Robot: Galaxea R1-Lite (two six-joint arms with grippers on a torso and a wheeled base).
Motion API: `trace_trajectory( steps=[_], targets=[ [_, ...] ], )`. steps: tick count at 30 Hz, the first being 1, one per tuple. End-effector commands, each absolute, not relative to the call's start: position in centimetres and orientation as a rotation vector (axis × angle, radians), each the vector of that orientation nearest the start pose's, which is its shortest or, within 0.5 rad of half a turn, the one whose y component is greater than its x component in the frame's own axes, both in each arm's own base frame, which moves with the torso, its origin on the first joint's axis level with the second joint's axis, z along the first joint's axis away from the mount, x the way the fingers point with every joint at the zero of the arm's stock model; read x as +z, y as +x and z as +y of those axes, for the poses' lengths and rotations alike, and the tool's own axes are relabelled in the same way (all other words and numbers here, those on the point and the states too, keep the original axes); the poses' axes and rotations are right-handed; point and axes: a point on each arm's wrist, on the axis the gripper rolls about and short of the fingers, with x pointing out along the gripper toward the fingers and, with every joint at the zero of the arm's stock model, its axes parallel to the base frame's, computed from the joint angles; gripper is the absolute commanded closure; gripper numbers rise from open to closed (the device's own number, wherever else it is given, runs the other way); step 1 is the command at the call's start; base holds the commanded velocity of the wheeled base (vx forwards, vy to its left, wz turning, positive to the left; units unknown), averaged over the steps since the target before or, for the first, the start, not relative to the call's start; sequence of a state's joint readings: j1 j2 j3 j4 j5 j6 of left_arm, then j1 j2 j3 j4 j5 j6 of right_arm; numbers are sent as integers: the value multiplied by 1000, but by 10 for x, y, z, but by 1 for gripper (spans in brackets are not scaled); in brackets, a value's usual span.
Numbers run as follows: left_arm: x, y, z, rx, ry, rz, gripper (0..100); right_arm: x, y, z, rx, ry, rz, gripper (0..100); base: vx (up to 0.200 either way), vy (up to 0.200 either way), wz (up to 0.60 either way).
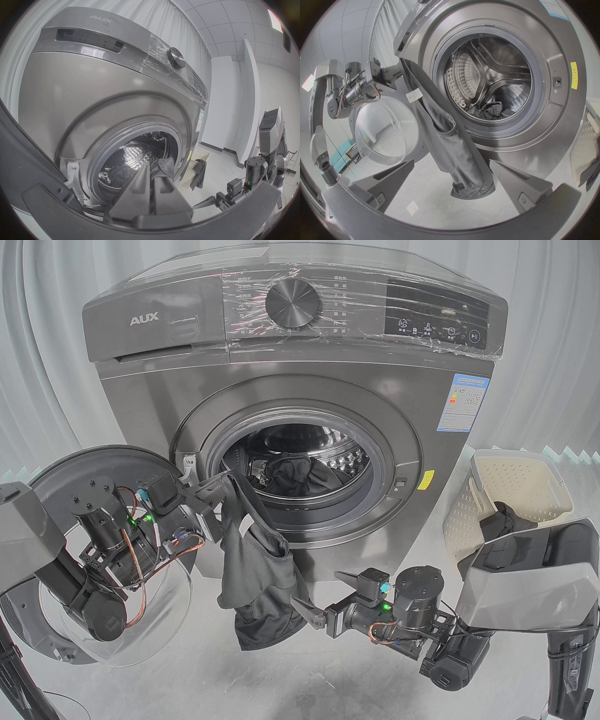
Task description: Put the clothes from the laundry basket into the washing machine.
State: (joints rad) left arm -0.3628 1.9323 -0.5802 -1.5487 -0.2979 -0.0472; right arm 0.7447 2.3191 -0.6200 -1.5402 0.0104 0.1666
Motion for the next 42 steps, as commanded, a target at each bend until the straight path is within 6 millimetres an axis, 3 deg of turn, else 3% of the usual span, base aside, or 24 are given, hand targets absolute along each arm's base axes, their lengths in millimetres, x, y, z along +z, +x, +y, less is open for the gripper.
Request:
trace_trajectory(
  steps=[1,10,15,19,38,39,42],
  targets=[
    [147,294,-119,-664,-52,-187,100,10,266,246,744,89,232,0,0,0,0],
    [146,295,-119,-664,-53,-185,100,-12,279,268,783,93,223,0,0,0,0],
    [147,294,-119,-664,-55,-186,100,-27,300,281,771,83,203,0,0,0,0],
    [147,294,-118,-664,-55,-188,100,-26,319,288,761,86,153,0,0,0,0],
    [147,294,-118,-664,-58,-185,100,-34,342,310,755,103,93,0,0,0,0],
    [147,294,-118,-664,-58,-185,100,-36,343,311,751,105,87,100,0,0,0],
    [146,294,-118,-664,-58,-182,100,-36,343,313,755,113,70,100,0,0,0]
  ],
)
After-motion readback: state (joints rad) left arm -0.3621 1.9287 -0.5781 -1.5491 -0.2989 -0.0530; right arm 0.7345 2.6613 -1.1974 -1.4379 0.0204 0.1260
